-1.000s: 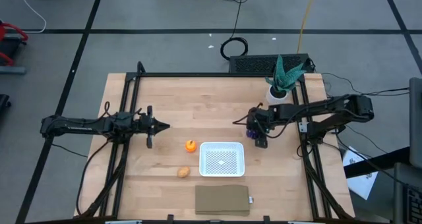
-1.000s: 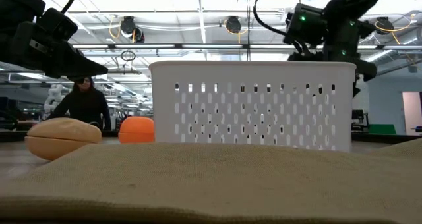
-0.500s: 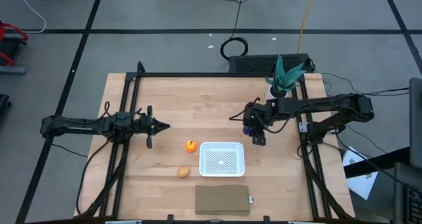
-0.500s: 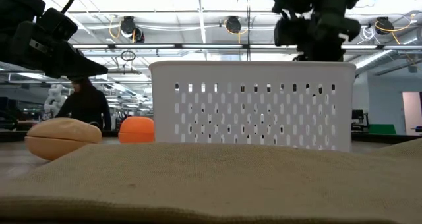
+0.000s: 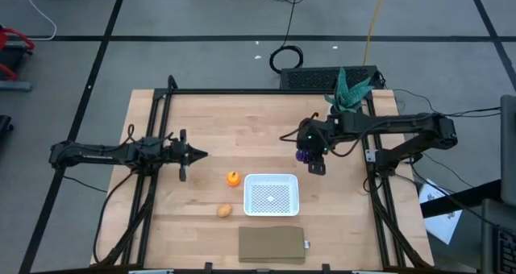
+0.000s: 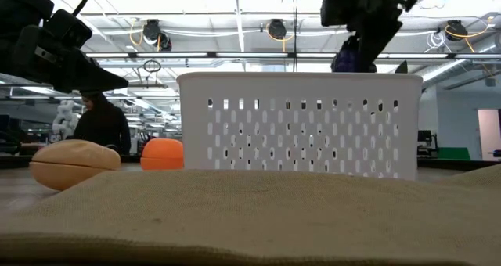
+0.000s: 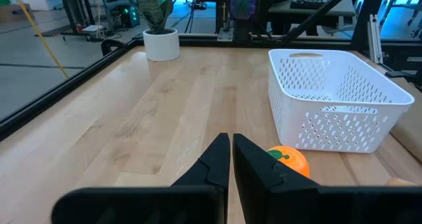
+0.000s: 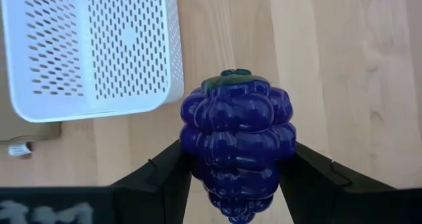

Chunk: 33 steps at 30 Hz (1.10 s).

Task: Pick and placing Produce into tupperware
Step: Put the purple grapes into the white basket

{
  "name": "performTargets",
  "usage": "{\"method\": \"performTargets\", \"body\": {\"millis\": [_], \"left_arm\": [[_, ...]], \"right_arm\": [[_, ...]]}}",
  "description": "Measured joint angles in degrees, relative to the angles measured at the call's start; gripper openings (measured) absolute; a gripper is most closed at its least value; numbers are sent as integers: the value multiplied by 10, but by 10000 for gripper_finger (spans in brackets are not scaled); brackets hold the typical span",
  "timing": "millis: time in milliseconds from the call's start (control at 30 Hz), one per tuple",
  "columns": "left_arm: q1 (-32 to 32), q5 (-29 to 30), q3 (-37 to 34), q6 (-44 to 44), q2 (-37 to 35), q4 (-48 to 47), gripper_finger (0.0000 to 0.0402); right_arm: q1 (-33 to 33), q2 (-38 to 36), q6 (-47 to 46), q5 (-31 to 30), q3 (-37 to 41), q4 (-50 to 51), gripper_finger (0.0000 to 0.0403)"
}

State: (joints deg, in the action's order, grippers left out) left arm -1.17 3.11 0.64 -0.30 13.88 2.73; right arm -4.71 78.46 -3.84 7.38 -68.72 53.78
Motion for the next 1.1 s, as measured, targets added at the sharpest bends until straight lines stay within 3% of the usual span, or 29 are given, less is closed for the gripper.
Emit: {"method": "performTargets", "body": {"millis": [433,833,1100], "left_arm": [[0,0,0,0,0,0,24],[0,0,0,0,0,0,24],[0,0,0,0,0,0,24]], "right_arm": [[0,0,-11,0,-78,55,186],[2,0,-13,0,-80,74,187],[42,0,7,0,-80,34,187]]}}
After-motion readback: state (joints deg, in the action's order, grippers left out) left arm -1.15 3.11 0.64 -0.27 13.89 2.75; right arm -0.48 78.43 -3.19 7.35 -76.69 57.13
